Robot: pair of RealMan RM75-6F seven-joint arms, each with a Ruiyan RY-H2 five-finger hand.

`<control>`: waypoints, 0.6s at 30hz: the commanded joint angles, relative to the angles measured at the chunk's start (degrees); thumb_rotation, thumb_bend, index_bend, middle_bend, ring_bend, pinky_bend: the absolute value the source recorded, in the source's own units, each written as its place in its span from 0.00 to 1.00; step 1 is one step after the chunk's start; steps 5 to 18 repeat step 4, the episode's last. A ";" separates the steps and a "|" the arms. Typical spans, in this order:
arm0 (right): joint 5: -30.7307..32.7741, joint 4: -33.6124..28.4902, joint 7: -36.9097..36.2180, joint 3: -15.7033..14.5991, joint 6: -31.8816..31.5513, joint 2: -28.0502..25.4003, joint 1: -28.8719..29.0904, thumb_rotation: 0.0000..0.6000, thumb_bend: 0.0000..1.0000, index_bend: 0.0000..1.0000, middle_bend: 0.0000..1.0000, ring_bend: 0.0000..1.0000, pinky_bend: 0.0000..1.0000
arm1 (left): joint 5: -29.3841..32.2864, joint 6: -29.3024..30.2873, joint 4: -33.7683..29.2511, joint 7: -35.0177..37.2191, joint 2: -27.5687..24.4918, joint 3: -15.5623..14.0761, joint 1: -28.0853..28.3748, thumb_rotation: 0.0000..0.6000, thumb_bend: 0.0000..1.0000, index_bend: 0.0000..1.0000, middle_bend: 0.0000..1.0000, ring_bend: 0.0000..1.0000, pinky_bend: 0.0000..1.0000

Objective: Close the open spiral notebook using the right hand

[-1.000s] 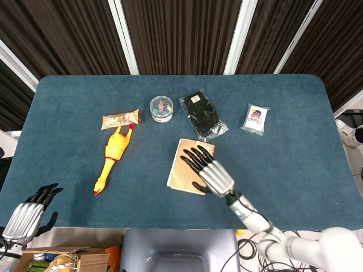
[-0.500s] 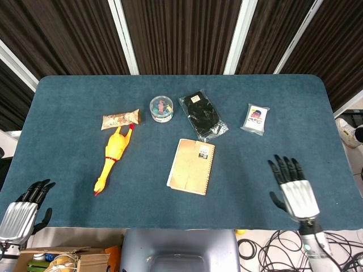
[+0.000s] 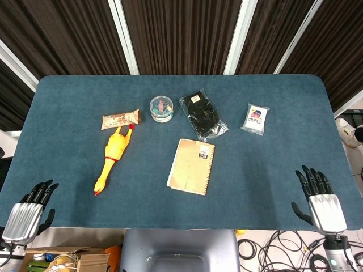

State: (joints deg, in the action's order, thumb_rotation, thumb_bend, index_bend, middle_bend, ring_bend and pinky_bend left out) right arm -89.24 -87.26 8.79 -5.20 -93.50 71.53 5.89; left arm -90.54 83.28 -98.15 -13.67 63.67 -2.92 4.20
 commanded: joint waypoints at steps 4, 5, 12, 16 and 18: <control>0.55 -0.15 0.53 0.98 0.88 -0.15 -0.80 1.00 0.22 0.00 0.00 0.00 0.10 | 0.00 -0.35 -0.02 0.86 -0.42 -0.03 0.17 1.00 0.51 0.20 0.12 0.12 0.37; 0.55 -0.15 0.53 0.98 0.88 -0.15 -0.80 1.00 0.22 0.00 0.00 0.00 0.10 | 0.00 -0.35 -0.02 0.86 -0.42 -0.03 0.17 1.00 0.51 0.20 0.12 0.12 0.37; 0.55 -0.15 0.53 0.98 0.88 -0.15 -0.80 1.00 0.22 0.00 0.00 0.00 0.10 | 0.00 -0.35 -0.02 0.86 -0.42 -0.03 0.17 1.00 0.51 0.20 0.12 0.12 0.37; 0.55 -0.15 0.53 0.98 0.88 -0.15 -0.80 1.00 0.22 0.00 0.00 0.00 0.10 | 0.00 -0.35 -0.02 0.86 -0.42 -0.03 0.17 1.00 0.51 0.20 0.12 0.12 0.37; 0.55 -0.15 0.53 0.98 0.88 -0.15 -0.80 1.00 0.22 0.00 0.00 0.00 0.10 | 0.00 -0.35 -0.02 0.86 -0.42 -0.03 0.17 1.00 0.51 0.20 0.12 0.12 0.37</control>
